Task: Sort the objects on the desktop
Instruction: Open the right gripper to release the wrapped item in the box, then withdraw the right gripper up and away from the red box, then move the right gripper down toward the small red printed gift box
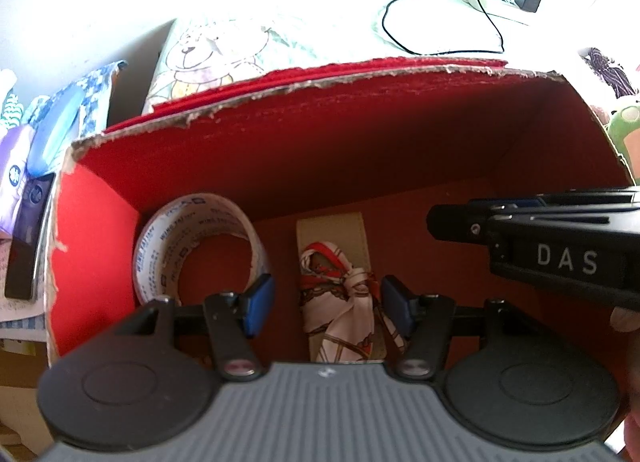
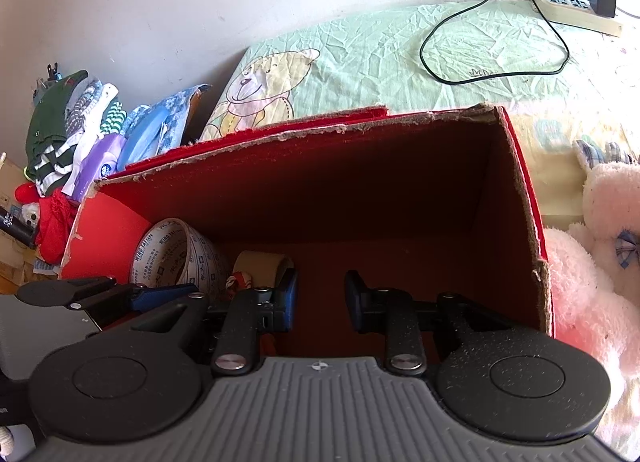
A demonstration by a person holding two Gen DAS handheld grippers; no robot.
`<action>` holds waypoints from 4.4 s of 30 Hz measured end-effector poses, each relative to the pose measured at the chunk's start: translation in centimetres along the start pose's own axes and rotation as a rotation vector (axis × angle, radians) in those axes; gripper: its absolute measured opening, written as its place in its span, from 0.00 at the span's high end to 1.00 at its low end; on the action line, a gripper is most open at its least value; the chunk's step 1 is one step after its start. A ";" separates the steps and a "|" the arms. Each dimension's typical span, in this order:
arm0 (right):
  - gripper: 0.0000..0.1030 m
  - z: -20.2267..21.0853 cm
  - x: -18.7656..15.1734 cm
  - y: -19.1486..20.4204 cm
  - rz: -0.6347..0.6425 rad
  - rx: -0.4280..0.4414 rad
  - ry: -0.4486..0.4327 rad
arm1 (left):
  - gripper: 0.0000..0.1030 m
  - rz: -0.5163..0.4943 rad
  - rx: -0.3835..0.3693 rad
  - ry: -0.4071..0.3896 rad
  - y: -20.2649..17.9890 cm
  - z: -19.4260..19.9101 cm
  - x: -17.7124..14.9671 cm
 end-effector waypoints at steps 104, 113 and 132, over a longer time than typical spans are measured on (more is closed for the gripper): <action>0.57 5.1 -16.6 -1.7 -0.057 0.350 0.140 | 0.05 0.054 0.005 -0.140 -8.6 4.0 -13.7; 0.57 3.9 -16.3 -0.7 -0.065 0.372 0.174 | 0.03 -0.034 0.051 -0.176 -9.3 3.4 -13.3; 0.56 2.4 -16.6 -0.7 -0.072 0.402 0.236 | 0.03 0.016 0.048 -0.145 -8.7 1.5 -13.9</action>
Point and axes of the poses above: each gripper's, at about its wrist camera, not at the fingertips, and z roughly against the way its jaws point, y to its left, x to its top, the point moved 7 cm from there along -z, roughly the way its jaws point, and after that the axes turned 9 degrees about y, right-handed, at the moved point
